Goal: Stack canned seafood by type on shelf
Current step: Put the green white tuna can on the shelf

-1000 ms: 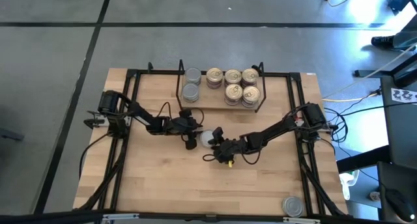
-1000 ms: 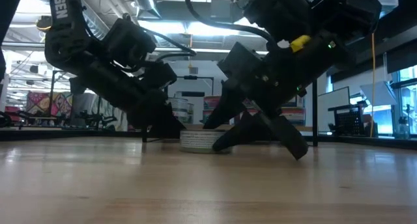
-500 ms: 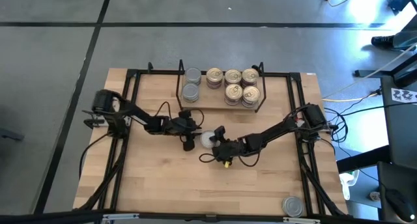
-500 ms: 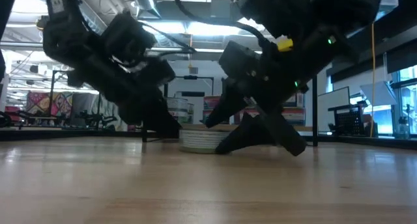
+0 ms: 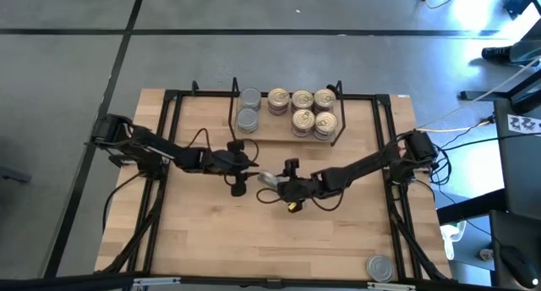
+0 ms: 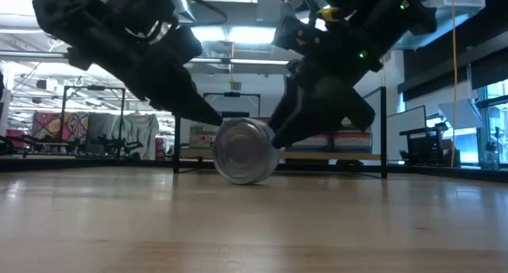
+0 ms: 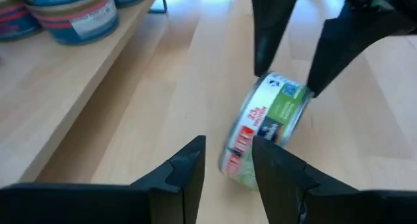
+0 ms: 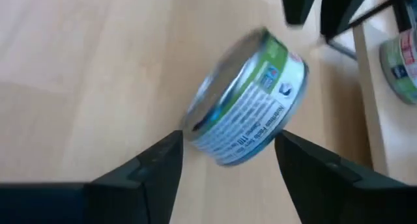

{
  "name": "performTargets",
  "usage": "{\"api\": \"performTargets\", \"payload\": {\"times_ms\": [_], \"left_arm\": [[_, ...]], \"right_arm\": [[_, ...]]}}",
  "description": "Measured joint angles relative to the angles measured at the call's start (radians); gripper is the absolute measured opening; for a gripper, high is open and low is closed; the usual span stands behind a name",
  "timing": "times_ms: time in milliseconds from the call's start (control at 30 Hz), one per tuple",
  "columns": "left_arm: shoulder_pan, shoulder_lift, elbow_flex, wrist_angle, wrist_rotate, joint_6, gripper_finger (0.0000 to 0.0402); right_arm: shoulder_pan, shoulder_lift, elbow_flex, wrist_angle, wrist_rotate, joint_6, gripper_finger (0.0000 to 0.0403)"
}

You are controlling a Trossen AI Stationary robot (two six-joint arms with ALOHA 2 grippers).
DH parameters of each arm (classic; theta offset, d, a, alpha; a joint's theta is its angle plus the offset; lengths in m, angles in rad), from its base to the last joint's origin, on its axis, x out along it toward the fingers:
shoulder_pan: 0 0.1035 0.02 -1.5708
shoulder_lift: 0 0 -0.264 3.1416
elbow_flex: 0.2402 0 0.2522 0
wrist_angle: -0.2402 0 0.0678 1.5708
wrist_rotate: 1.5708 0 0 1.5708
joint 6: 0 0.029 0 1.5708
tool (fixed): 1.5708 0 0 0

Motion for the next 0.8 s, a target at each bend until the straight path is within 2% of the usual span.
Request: {"api": "performTargets", "payload": {"times_ms": [333, 633, 800], "left_arm": [[-0.020, 0.034, 0.000, 0.006, -0.010, -0.031, 0.0125], [-0.041, 0.034, 0.000, 0.003, -0.009, -0.071, 0.0125], [-0.045, 0.034, 0.000, 0.002, -0.009, -0.084, 0.0125]], "right_arm": [[-0.014, 0.012, 0.000, 0.038, -0.017, 0.020, 0.0239], [-0.041, 0.012, 0.000, 0.049, -0.163, 0.340, 0.0239], [-0.045, 0.012, 0.000, 0.079, -0.181, 0.534, 0.0239]]}}
